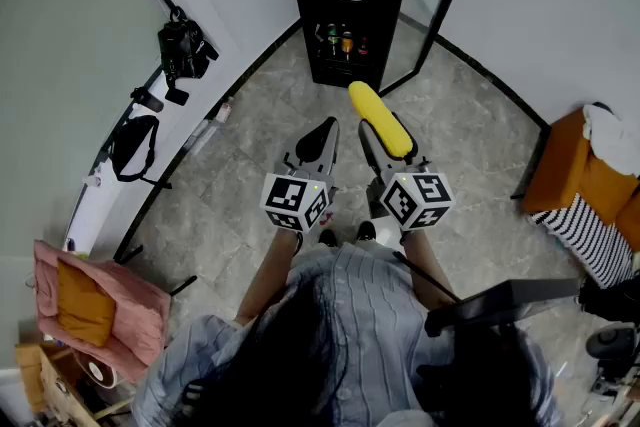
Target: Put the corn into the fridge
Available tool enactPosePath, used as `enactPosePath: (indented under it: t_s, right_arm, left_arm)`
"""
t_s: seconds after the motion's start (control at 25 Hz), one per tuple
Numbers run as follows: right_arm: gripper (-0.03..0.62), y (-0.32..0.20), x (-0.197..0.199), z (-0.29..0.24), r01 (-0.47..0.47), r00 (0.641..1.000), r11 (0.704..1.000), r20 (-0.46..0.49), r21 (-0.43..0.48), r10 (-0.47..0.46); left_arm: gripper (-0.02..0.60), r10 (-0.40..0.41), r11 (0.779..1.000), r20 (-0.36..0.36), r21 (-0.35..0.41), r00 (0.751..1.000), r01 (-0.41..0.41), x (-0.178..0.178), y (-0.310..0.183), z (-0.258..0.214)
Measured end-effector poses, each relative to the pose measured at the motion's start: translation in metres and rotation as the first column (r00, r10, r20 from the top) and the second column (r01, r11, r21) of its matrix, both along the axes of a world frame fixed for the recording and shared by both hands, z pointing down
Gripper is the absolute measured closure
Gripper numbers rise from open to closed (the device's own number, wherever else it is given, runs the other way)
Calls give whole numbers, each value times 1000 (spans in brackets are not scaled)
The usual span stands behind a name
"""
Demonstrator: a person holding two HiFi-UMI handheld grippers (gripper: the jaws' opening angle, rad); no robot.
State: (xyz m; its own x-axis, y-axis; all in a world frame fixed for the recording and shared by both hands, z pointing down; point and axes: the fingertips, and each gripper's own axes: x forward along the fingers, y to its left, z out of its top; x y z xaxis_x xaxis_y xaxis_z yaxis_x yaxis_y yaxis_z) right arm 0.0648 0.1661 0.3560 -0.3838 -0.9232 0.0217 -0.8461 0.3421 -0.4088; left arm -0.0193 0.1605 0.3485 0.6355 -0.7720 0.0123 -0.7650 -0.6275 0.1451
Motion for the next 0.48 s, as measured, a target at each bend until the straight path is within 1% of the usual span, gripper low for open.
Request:
enactPosePath:
  t_s: [0.12, 0.36, 0.48]
  right_arm:
    - [335, 2, -2, -3, 7, 1000, 1000, -5, 11, -7]
    - [336, -2, -7, -4, 44, 999, 999, 24, 13, -44]
    - [336, -3, -10, -2, 56, 998, 998, 10, 11, -56]
  left_arm:
    - [575, -4, 1000, -2, 1, 1000, 4, -2, 2, -1]
    - [574, -14, 1000, -7, -5, 1000, 14, -5, -2, -1]
    - [575, -17, 1000, -6, -11, 1000, 17, -6, -4, 1]
